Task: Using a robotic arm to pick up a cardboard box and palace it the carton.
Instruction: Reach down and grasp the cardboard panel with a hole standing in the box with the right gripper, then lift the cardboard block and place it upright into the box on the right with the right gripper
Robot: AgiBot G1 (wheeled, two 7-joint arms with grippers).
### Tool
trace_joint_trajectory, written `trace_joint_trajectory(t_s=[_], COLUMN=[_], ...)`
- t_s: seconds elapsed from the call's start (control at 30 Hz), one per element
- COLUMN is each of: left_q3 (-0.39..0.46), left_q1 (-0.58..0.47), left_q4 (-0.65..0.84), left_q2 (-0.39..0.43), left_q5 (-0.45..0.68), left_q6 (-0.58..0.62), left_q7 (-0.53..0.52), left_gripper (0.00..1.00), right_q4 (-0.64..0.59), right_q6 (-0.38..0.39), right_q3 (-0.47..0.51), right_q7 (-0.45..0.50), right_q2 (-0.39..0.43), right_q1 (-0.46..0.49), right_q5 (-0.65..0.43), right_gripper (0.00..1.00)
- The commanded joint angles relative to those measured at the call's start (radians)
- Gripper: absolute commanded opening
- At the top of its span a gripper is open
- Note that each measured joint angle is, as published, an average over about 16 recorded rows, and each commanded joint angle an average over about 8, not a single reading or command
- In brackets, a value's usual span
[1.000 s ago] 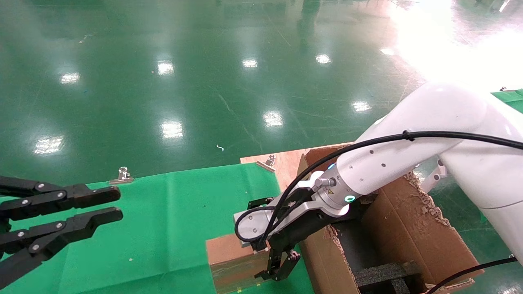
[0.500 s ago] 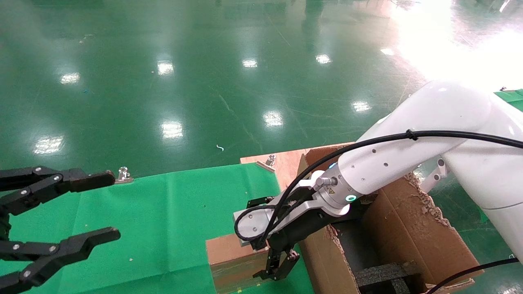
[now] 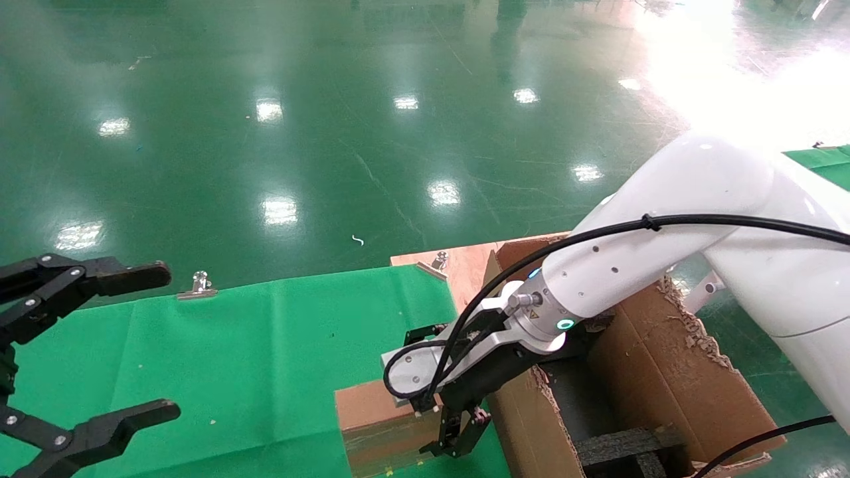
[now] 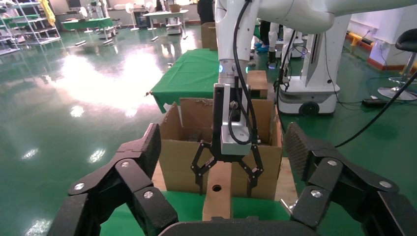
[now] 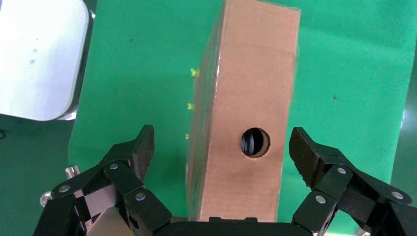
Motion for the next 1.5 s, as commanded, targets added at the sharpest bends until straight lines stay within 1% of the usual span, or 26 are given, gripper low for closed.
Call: trace_joint_trajectory(t_s=[0.03,0.07,0.33,1.5], left_q3=[0.0,0.0,0.0,0.0], left_q1=[0.0,0.0,0.0,0.0], left_q4=[0.0,0.0,0.0,0.0], left_q2=[0.0,0.0,0.0,0.0], left_q5=[0.0,0.0,0.0,0.0], left_q6=[0.0,0.0,0.0,0.0], left_q7=[0.0,0.0,0.0,0.0], left_gripper=[1.0,1.0,1.0,1.0], right_q4=[-0.002,-0.003,-0.001,0.003], right_q6=[0.0,0.001,0.001,-0.001], right_q3=[-0.005,-0.006,-0.005,0.0], right_q7=[-0.003,-0.003,-0.003,-0.002], right_q2=[-0.002,-0.003,-0.002,0.0], right_q1=[0.001,0.001,0.001,0.001], right_q5=[-0.002,-0.002,-0.003,-0.003], right_gripper=[1.0,1.0,0.0,0.0])
